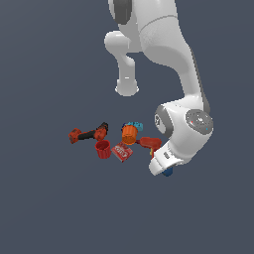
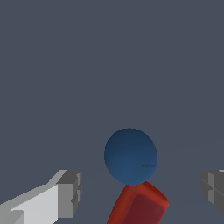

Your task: Pick up a designated object from a clutter of objects.

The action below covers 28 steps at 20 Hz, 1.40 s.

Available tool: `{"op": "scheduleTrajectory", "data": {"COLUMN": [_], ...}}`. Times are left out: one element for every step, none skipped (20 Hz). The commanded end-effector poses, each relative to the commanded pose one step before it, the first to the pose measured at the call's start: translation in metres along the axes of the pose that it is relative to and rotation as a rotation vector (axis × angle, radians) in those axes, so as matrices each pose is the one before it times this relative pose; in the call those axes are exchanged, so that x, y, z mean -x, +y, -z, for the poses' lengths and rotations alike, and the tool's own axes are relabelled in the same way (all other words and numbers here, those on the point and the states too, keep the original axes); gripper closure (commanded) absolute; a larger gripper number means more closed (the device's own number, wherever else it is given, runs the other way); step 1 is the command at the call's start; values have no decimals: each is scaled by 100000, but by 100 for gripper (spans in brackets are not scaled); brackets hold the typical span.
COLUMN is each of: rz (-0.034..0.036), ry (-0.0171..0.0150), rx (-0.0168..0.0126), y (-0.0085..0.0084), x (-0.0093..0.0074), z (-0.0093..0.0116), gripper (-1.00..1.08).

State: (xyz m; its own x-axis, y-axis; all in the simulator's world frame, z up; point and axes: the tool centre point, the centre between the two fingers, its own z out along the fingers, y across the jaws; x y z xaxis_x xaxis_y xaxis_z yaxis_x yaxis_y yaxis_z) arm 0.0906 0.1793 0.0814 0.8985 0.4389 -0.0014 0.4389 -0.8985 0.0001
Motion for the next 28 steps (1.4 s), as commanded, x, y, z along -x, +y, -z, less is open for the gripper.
{"op": "scheduleTrajectory", "data": {"rz": [-17,0,61,0,0,63,0,63,0,61,0,0,0,0,0,0,0,0,0,0,0,0,0,0,0,-65,0,0], "ry": [-2,0,32,0,0,29,0,29,0,33,0,0,0,0,0,0,0,0,0,0,0,0,0,0,0,-22,0,0], "rx": [7,0,0,0,0,-1,0,-1,0,-2,0,0,0,0,0,0,0,0,0,0,0,0,0,0,0,10,0,0], "y": [19,4,-34,6,7,-32,8,-33,7,-33,6,6,5,4,2,0,0,0,0,0,0,0,0,0,0,45,2,5], "x": [5,3,1,9,12,10,17,6,5,-10,-15,-27,-37,-40,-17,0,0,0,0,0,0,0,0,0,0,24,-4,-11], "z": [-302,-285,-345,-445,-522,-578,-627,-527,-457,-348,-281,-193,-107,-32,1,0,0,0,0,0,0,0,0,0,0,26,36,107], "gripper": [-92,-92,-92,-92,-92,-92,-92,-92,-92,-92,-92,-92,-92,-92,-92,108,108,108,108,108,108,108,108,108,108,108,108,108]}}
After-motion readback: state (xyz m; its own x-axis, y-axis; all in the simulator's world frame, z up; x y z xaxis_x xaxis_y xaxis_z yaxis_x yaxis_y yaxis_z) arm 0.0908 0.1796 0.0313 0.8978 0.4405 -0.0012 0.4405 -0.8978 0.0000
